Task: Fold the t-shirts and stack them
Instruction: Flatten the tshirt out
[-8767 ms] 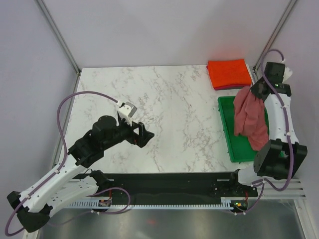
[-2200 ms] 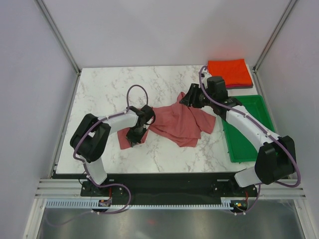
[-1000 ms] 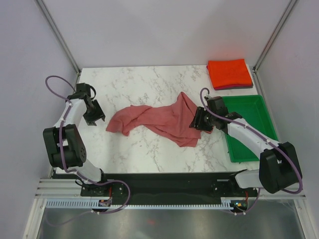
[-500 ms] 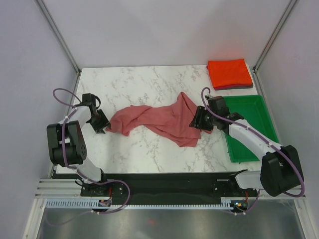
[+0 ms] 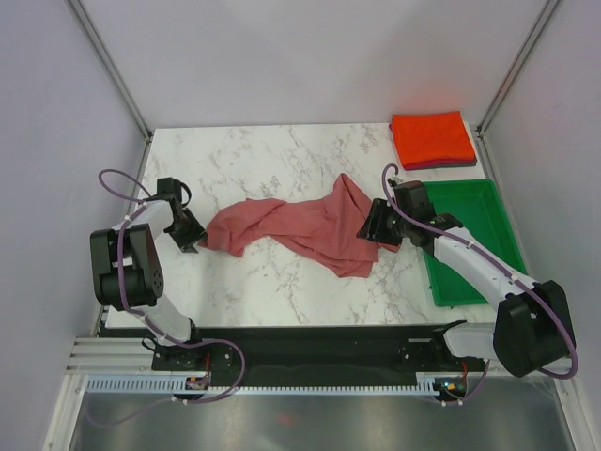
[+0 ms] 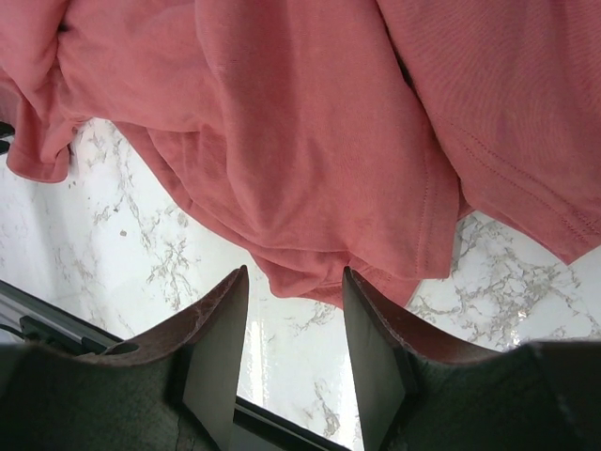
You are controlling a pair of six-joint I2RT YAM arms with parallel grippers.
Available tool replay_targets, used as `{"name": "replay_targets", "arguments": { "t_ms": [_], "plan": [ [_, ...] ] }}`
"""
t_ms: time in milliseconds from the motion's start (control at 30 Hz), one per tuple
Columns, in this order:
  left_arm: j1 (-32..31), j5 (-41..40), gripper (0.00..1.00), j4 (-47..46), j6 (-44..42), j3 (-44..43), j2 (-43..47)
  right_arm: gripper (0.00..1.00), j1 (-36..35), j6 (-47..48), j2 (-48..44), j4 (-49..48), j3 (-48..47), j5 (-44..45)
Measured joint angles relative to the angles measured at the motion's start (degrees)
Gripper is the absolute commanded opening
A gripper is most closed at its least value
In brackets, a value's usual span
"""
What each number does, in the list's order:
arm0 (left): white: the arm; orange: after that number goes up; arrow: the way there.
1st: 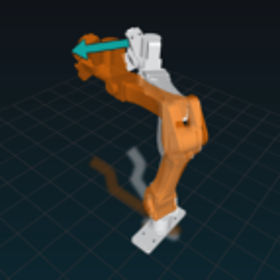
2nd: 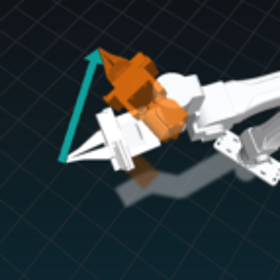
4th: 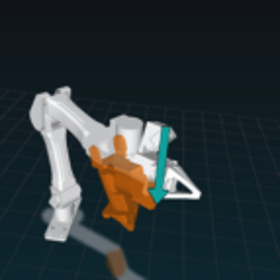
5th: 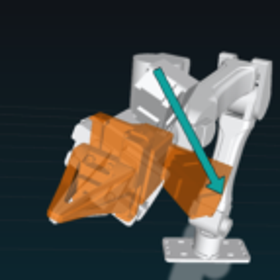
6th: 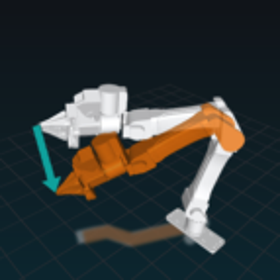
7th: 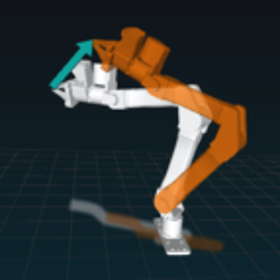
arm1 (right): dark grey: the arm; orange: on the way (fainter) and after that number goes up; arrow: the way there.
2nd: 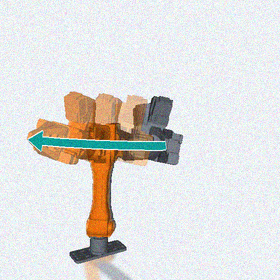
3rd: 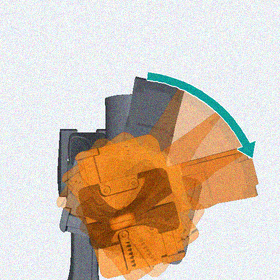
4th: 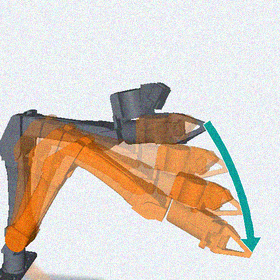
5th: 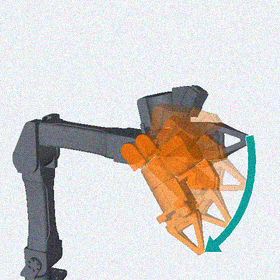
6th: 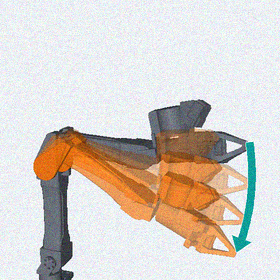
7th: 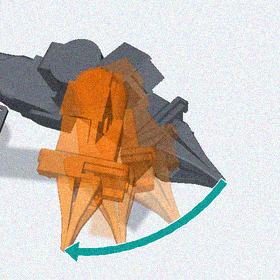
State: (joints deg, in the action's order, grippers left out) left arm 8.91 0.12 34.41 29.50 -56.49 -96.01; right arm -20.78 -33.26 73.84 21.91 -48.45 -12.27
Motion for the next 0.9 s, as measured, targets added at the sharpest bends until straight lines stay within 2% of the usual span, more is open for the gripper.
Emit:
{"name": "replay_targets", "arguments": {
  "t_ms": [167,400,500,567,633,667,900],
  "plan": [
    [0.02,1.55,0.48,-0.81,-0.02,-0.15,0.00,0.53,0.00,0.00,0.00,-0.02,0.00,-0.09],
    [0.02,1.95,0.46,-1.84,-0.02,-0.63,-0.35,0.53,-0.02,-0.17,0.42,-0.44,0.04,-0.11],
    [0.02,1.81,0.41,-1.73,0.00,-1.46,-1.68,0.52,-0.09,-0.26,0.46,-0.44,0.04,0.07],
    [0.02,1.53,0.28,-1.29,0.02,-1.84,-2.14,0.52,-0.11,-0.59,0.57,-0.17,0.07,0.70],
    [0.15,1.11,0.07,-1.05,-0.02,-2.05,-2.54,0.52,-0.17,-1.33,1.05,0.22,0.07,2.12],
    [0.33,1.22,0.03,-1.07,0.15,-2.16,-2.62,0.53,-0.17,-1.81,1.31,0.37,0.22,3.06],
    [0.00,0.48,0.02,-1.49,0.11,-1.95,-0.39,0.53,-0.24,-7.87,-1.29,1.77,8.70,10.49]
  ]
}}
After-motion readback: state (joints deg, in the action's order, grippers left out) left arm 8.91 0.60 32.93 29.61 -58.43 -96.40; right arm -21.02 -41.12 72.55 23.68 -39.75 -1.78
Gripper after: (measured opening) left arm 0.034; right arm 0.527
